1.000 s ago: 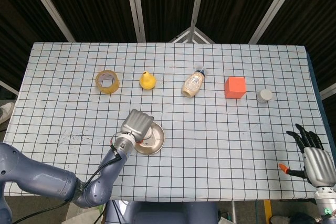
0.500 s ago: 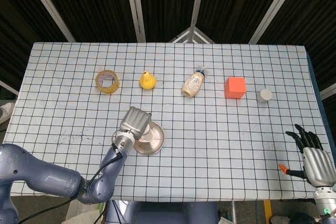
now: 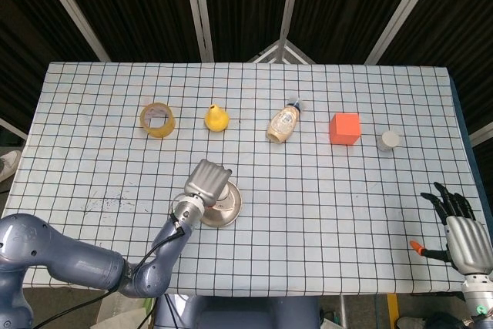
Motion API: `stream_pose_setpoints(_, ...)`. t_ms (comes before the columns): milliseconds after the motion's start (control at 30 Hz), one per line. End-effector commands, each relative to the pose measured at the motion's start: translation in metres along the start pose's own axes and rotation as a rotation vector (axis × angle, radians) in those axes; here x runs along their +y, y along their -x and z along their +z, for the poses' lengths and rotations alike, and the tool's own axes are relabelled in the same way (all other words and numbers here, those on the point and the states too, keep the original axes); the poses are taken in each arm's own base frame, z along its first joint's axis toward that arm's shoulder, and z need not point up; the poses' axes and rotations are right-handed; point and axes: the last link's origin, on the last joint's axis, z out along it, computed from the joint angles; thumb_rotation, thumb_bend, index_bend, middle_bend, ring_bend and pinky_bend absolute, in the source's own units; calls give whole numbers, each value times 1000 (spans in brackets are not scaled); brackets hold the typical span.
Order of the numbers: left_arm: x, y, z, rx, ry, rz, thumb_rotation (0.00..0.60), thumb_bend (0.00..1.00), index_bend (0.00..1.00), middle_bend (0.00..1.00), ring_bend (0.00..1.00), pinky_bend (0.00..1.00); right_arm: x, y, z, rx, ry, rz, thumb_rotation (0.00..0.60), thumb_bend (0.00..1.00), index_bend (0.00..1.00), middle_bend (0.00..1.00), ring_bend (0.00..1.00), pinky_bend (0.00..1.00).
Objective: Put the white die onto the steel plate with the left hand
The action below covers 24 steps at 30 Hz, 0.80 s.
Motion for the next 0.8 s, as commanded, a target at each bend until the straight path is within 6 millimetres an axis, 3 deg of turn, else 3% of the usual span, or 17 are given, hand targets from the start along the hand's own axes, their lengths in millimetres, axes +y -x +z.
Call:
stream_pose_setpoints(33,3,1,1,18,10,19,600,432,439,435,649,699,0,0,0,-1,0,2,600,143,198,33,97,0)
stream_pose_setpoints(433,13,11,2,-2,35,22,600,432,445,443,649,699,1,-2,-1,1,0,7,600,143,198,33,97,0)
stream_pose_setpoints(800,13,7,0,-12,26,8,600,433,462,468,649,699,0,-2,-1,0,-3,8,600,143,198,33,97,0)
